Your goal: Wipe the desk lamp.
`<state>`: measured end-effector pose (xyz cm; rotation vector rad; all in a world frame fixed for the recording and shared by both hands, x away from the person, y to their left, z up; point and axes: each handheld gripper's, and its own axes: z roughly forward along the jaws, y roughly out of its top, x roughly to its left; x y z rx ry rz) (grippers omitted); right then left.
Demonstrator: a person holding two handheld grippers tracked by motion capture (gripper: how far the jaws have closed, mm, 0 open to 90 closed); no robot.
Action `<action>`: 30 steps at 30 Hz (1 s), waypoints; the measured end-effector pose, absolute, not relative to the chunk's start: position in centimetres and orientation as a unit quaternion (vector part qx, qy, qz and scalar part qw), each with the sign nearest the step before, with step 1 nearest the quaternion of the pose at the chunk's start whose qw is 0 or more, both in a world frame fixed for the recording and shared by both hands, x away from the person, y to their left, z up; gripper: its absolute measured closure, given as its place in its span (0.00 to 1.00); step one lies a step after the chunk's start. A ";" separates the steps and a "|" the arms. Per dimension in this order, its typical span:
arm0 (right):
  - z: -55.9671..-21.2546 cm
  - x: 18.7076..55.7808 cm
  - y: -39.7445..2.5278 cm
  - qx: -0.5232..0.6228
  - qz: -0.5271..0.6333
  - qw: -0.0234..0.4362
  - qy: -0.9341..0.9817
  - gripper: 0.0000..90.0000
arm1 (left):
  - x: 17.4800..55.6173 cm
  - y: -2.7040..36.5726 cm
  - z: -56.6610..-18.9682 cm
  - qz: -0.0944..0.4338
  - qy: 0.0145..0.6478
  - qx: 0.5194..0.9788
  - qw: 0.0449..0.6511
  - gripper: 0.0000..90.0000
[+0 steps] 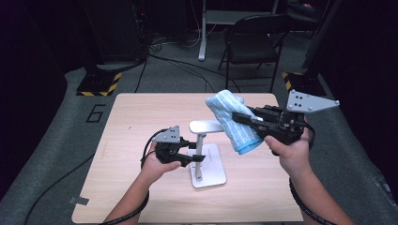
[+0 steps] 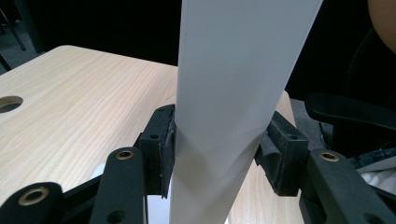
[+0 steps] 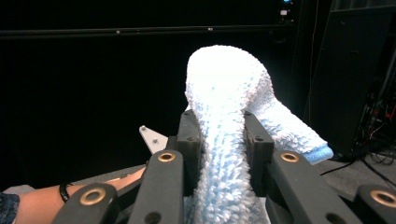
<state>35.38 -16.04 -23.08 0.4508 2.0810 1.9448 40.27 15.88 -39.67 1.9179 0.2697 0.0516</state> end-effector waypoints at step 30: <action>-23.7 38.8 -13.3 0.190 0.621 0.154 0.745 0.79 | 40.3 16.0 -39.7 0.019 0.118 0.815 0.568 0.56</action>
